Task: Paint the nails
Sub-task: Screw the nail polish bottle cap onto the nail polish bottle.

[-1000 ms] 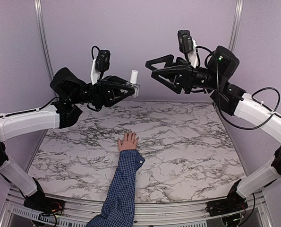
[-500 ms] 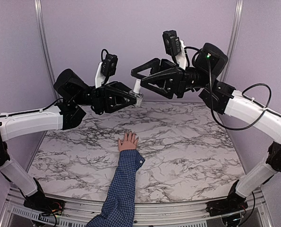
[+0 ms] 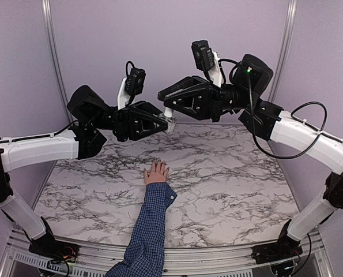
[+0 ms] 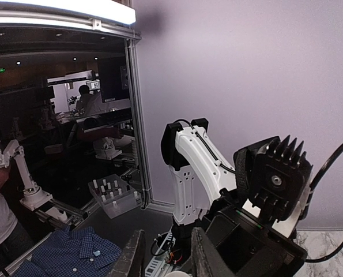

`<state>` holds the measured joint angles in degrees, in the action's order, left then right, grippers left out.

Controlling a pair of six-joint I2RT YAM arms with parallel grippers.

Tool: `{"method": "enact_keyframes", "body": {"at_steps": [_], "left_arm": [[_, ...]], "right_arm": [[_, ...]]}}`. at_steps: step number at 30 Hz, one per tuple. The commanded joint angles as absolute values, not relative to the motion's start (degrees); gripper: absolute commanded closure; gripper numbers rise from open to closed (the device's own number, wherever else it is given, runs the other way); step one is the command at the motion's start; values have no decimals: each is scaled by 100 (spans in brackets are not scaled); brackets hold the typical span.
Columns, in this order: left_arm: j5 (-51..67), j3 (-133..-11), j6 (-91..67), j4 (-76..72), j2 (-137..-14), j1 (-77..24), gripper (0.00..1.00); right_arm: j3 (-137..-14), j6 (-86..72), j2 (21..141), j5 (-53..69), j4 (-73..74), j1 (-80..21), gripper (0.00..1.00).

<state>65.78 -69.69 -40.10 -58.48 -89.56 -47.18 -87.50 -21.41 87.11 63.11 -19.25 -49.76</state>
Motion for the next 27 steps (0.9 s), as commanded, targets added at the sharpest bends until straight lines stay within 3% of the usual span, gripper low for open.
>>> {"method": "enact_keyframes", "body": {"at_steps": [1,13,21,27], "left_arm": [[6557,-7109,-4019,-6063,-9016,-4707,100],[6526,-7124,-4060,-6071,-9027,-4698,100],[6461,-7063,-4023,-6073,-8992,-4672,100],[6238,-6952,-3872,-6073,-8936,-4557,100]], "right_arm": [[-8895,-2136,8692,6390,-1920,-5019,74],[-8938,-1777,8658,6273,-1434,-5029,74],[-8947,-1749,8657,6179,-1353,-5033,100],[-8930,-1633,8616,6098,-1189,-5030,100]]}}
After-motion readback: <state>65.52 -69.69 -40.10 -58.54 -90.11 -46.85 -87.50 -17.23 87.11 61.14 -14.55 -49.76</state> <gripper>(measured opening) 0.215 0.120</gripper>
